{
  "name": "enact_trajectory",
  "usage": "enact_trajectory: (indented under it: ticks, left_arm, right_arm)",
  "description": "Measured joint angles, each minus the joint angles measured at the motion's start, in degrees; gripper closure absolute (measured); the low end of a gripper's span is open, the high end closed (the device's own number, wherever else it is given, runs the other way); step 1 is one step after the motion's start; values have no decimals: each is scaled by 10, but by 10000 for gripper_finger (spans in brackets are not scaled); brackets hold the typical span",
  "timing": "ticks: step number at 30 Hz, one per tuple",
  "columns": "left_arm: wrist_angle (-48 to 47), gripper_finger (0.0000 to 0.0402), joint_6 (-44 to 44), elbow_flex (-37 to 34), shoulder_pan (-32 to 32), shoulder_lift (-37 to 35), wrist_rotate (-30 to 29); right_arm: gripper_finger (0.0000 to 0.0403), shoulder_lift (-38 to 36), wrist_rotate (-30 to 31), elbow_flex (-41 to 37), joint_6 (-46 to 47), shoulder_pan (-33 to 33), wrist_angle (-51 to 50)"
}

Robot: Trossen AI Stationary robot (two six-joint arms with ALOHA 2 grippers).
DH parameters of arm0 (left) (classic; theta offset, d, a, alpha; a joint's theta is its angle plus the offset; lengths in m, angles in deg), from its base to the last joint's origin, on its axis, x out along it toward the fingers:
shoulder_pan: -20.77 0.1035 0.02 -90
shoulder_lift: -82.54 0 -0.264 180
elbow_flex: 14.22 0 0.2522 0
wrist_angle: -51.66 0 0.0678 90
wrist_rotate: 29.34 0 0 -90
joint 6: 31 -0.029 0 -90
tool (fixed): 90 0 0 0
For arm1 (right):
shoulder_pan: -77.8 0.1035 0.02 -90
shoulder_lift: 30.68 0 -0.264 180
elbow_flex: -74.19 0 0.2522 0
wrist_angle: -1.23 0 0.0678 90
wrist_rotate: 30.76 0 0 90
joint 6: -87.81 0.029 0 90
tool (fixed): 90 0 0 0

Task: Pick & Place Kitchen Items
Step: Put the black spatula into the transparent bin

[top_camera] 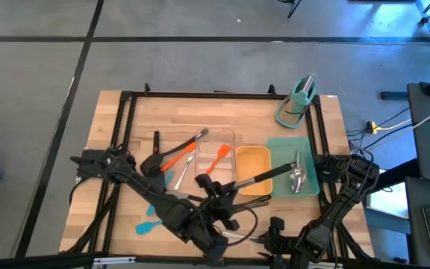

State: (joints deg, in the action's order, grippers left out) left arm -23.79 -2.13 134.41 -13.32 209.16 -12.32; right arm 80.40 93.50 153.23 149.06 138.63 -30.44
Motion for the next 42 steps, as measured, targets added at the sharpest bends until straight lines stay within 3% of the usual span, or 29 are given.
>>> enact_trajectory:
  ticks: [5, 7, 9, 12, 13, 15, 19, 22, 31, 33, 38, 42]
  left_arm:
    - [-28, 335, -52, 0, 7, 0, -106]
    - [-70, 335, -28, 0, 25, 0, -134]
    - [-139, 335, 53, 0, 46, 0, -159]
    - [-289, 335, 273, -1, 71, -1, -165]
    - [-277, 335, 319, -16, 79, -3, -166]
    - [-261, 335, 319, -58, 88, -17, -167]
    - [-286, 335, 432, -122, 100, -22, -169]
    - [-269, 335, 450, -167, 92, -21, -169]
    - [-255, 335, 525, -237, -13, -21, -171]
    - [-252, 335, 526, -237, -37, -21, -172]
    - [-249, 335, 521, -224, -79, -21, -171]
    - [-245, 335, 475, -198, -98, -21, -172]
  right_arm:
    - [145, 0, 0, 0, 0, 0, 4]
    - [145, 0, 0, 0, 0, 0, 4]
    - [145, 0, 0, 0, 0, 0, 4]
    - [145, 0, 0, 0, 0, 0, 4]
    - [145, 0, 3, 0, 0, 0, 4]
    - [145, 0, 26, 0, -5, 0, 5]
    - [151, 0, 116, 0, 6, 4, 5]
    - [159, -3, 204, 0, 31, 4, 1]
    - [183, -86, 514, 0, -3, 13, 11]
    - [185, -104, 554, 0, -19, 15, 24]
    - [185, -152, 542, 25, -90, -53, 61]
    - [186, -155, 433, 69, -289, -109, 147]
